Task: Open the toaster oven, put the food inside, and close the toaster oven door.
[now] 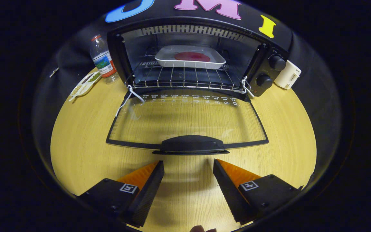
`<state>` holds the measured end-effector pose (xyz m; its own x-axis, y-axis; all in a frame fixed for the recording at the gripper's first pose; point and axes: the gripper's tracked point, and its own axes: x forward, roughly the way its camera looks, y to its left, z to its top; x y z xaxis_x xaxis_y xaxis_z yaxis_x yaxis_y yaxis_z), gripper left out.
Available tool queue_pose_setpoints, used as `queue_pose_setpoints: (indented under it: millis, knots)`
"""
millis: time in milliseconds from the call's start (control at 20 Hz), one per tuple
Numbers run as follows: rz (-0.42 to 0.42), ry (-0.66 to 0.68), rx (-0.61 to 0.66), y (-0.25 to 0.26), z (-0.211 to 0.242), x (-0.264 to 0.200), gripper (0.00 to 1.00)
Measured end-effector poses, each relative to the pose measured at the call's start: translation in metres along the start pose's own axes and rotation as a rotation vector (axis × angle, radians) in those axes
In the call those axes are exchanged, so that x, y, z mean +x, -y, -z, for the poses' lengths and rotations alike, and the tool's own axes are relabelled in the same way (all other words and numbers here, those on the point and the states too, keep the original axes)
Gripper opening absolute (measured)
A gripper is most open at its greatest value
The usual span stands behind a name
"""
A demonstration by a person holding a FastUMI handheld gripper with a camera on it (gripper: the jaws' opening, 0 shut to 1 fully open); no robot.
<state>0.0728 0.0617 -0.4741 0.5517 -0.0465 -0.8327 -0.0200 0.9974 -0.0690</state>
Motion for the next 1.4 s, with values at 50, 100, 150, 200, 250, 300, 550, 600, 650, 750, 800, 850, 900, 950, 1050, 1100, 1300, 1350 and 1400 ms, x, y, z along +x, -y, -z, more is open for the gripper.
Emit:
queue_pose_setpoints:
  millis: [50,100,150,200,250,300,550,600,650,750,800,850,900,950,1050,1100,1300,1350,1400]
  knots:
    - [0.0,-0.004,0.013,0.001,-0.002,0.003,0.99]
    - [-0.003,-0.001,0.032,0.002,-0.005,0.006,0.99]
    - [-0.014,-0.019,0.059,0.002,-0.005,0.008,0.99]
    - [-0.022,-0.025,0.071,0.002,-0.006,0.008,1.0]
    - [-0.029,-0.03,0.072,0.002,-0.006,0.008,0.99]
    - [-0.032,-0.03,0.065,0.003,-0.005,0.009,0.99]
    - [-0.008,0.032,0.05,0.006,-0.015,-0.011,1.0]
    - [-0.007,0.047,0.042,0.006,-0.018,-0.018,1.0]
    - [-0.01,0.064,0.039,0.006,-0.024,-0.025,1.0]
    - [-0.017,0.105,0.031,0.007,-0.036,-0.039,1.0]
    - [-0.019,0.13,0.026,0.008,-0.05,-0.047,1.0]
    - [-0.021,0.155,0.023,0.009,-0.058,-0.053,1.0]
    - [-0.022,0.181,0.022,0.009,-0.067,-0.059,1.0]
    - [-0.024,0.202,0.019,0.006,-0.072,-0.068,1.0]
    - [-0.028,0.237,0.013,0.004,-0.091,-0.077,1.0]
    - [-0.031,0.257,0.014,0.004,-0.106,-0.079,1.0]
    - [-0.029,0.331,0.04,0.01,-0.157,-0.092,1.0]
    - [-0.033,0.349,0.048,0.01,-0.167,-0.098,1.0]
    - [-0.037,0.375,0.057,0.012,-0.176,-0.106,1.0]
